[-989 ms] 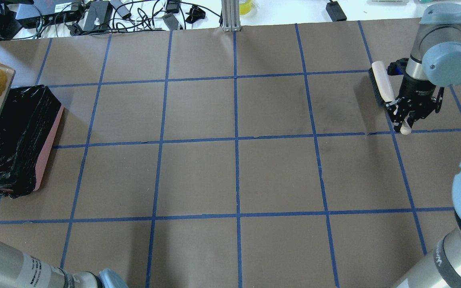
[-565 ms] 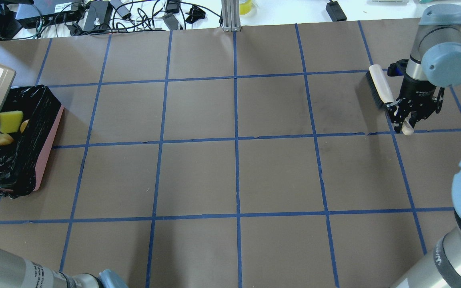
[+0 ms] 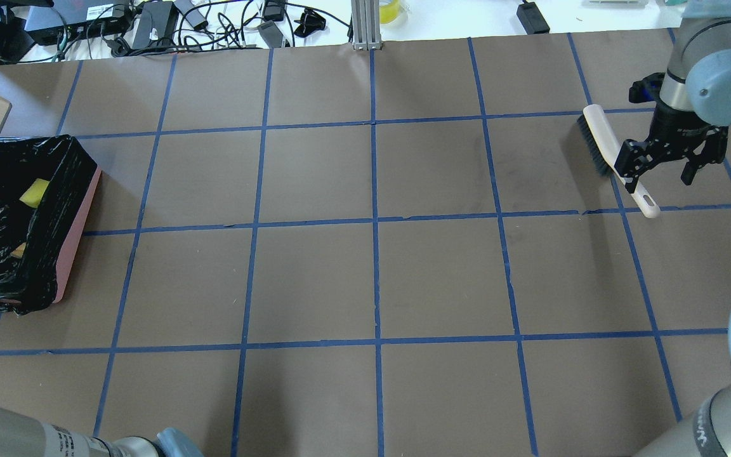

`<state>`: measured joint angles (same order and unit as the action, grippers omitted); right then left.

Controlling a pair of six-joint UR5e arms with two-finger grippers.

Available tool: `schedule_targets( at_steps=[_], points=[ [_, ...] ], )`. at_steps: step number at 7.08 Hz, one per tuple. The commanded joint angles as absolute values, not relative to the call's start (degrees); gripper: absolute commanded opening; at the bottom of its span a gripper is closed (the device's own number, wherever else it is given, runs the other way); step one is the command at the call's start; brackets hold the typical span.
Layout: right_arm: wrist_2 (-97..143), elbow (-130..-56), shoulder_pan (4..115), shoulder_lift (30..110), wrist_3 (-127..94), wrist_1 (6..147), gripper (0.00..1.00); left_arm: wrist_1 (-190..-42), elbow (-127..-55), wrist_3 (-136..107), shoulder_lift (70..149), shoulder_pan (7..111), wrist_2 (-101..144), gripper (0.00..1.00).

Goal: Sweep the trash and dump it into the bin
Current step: 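Tip the dustpan over the bin with the left while the right sets the brush down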

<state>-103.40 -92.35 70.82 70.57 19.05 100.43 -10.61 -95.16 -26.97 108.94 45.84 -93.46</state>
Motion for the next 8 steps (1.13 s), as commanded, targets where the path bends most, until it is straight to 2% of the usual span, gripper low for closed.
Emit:
schedule_targets(
  at_steps=[1, 2, 4, 6, 8],
  points=[
    [-102.7, -89.2, 71.1, 81.5, 18.8, 93.7, 0.99, -21.3, -90.8, -29.3, 107.1, 48.8, -94.1, 0.00],
    [-101.4, -87.6, 71.1, 85.7, 18.5, 92.4, 1.00, -34.8, -87.1, -32.0, 105.2, 50.8, -95.0, 0.00],
    [-96.9, -83.6, 71.5, 89.3, 17.5, 83.7, 1.00, -46.4, -85.0, -33.1, 101.9, 55.9, -98.4, 0.00],
    [-91.1, -82.7, 76.9, 89.5, 6.2, 82.5, 1.00, -60.1, -84.9, -47.6, 100.1, 65.4, -101.1, 0.00],
    [-90.8, -81.0, 84.6, 88.3, -3.7, 83.4, 1.00, -66.8, -85.3, -61.0, 103.6, 72.7, -100.2, 0.00]
  ],
)
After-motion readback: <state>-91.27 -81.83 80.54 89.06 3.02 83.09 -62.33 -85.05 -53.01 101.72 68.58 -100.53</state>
